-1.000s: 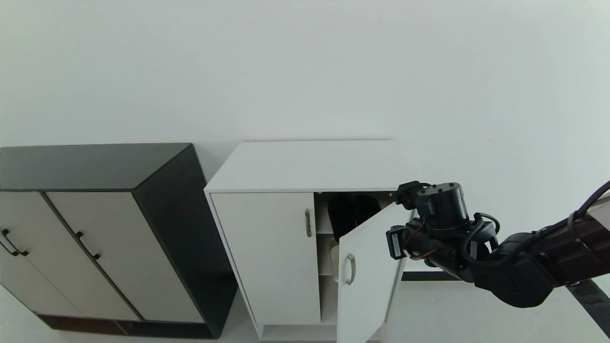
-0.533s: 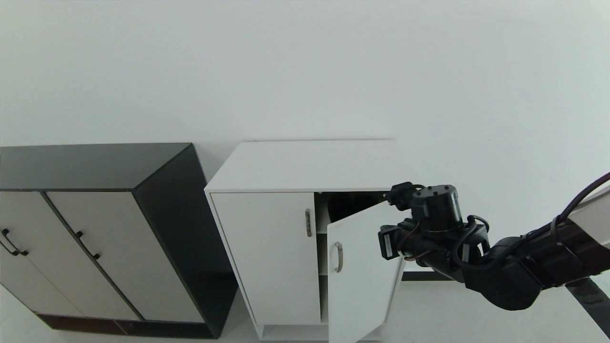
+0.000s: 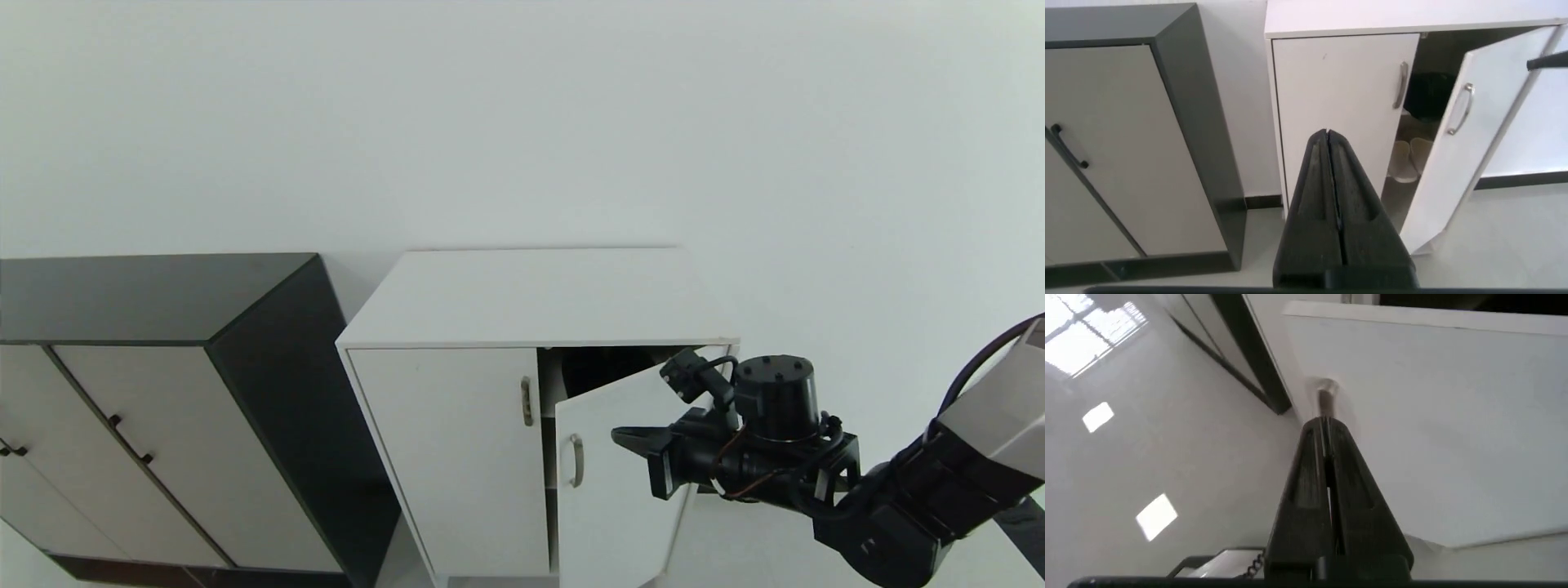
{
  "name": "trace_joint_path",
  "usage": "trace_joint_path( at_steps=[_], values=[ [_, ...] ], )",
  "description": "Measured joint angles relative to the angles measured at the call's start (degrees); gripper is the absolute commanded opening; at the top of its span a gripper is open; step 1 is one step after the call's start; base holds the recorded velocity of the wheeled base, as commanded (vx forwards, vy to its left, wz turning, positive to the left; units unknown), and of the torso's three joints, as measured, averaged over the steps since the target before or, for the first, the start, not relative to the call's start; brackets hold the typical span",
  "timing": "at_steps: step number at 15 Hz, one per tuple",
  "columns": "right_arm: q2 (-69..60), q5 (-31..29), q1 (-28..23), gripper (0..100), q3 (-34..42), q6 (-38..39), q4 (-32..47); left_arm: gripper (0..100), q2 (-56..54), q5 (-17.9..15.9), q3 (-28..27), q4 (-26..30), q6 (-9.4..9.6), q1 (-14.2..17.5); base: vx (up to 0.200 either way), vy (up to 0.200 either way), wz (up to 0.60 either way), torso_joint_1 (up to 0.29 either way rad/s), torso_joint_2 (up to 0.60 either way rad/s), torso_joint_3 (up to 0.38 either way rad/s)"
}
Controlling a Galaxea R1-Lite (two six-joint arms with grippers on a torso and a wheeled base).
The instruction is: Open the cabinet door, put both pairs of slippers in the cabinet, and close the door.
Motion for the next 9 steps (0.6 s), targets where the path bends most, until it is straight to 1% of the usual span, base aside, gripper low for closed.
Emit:
trace_joint_path(
  at_steps=[1,3,6,9],
  values=[
    [0.4,1.9,-0.4,0,0.5,0.0,-0.4,0,0.0,0.0,0.0,0.0,0.0,0.0,0.0,0.0,0.0,0.0,0.0,0.0],
    [1.3,2.1,-0.8,0,0.7,0.0,-1.3,0,0.0,0.0,0.0,0.0,0.0,0.0,0.0,0.0,0.0,0.0,0.0,0.0],
    [4.1,2.0,-0.9,0,-1.1,0.6,-6.1,0,0.0,0.0,0.0,0.0,0.0,0.0,0.0,0.0,0.0,0.0,0.0,0.0],
    [6.9,1.9,-0.9,0,-3.5,0.7,-6.6,0,0.0,0.0,0.0,0.0,0.0,0.0,0.0,0.0,0.0,0.0,0.0,0.0]
  ],
)
